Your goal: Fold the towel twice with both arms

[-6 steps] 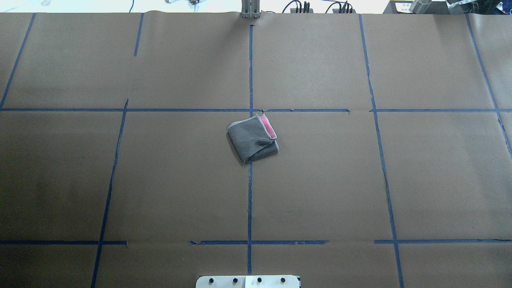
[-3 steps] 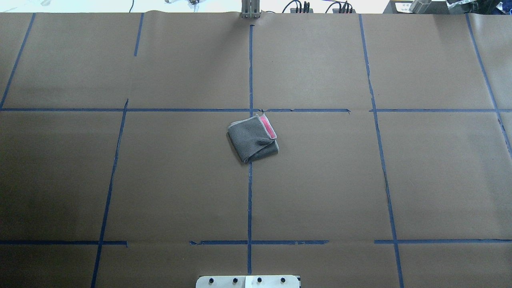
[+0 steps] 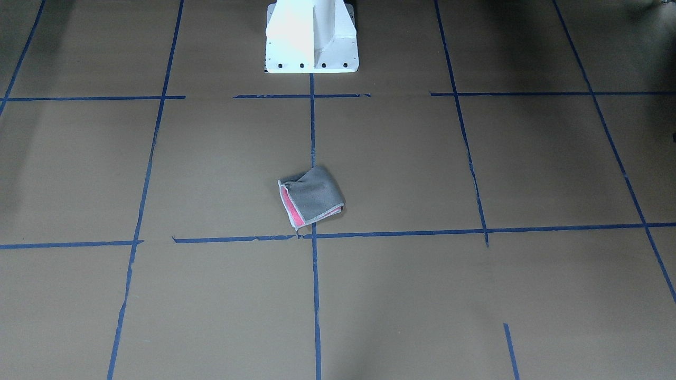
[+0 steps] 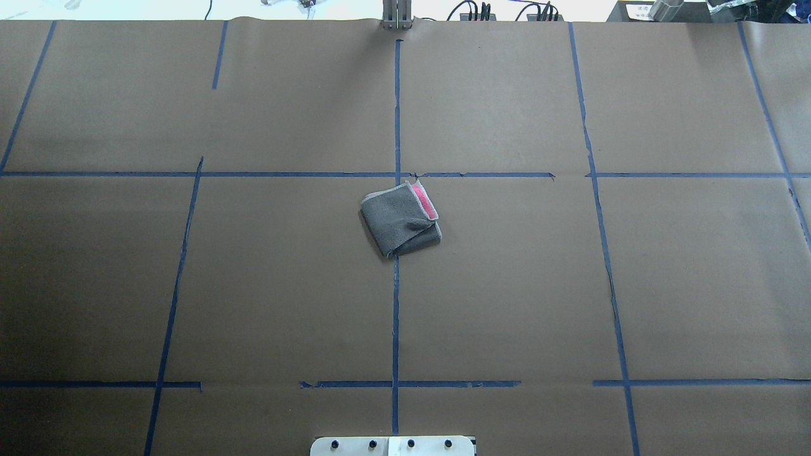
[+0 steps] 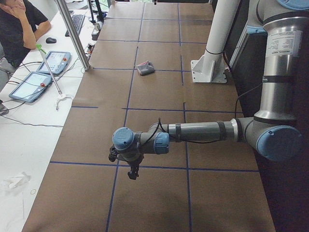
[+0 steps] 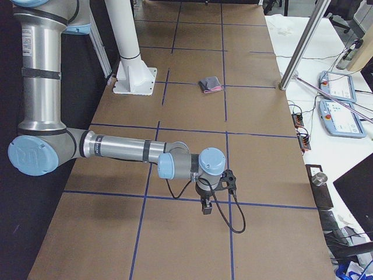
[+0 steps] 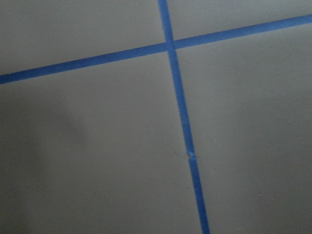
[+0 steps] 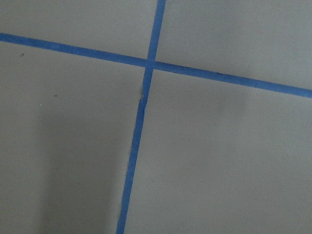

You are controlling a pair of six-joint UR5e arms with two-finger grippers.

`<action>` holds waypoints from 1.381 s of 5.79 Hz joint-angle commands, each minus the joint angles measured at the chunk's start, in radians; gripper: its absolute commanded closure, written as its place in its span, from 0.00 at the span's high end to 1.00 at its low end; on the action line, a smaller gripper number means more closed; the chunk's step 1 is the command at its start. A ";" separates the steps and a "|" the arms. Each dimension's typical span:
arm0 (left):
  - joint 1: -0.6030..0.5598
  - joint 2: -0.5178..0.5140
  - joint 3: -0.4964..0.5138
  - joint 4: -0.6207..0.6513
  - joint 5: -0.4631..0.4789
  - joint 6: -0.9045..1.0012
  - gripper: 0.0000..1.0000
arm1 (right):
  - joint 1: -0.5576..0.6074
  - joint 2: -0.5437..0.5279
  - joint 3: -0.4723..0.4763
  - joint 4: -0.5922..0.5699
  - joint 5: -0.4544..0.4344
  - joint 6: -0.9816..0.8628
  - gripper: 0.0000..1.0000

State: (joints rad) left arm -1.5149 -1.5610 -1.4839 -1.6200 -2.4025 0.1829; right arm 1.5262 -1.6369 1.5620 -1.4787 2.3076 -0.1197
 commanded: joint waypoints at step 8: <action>-0.062 0.033 -0.087 0.009 0.036 -0.094 1.00 | 0.000 0.008 0.023 -0.011 0.000 0.026 1.00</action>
State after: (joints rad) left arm -1.5771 -1.5254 -1.5707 -1.6083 -2.3619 0.0941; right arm 1.5263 -1.6282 1.5858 -1.4881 2.3054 -0.0928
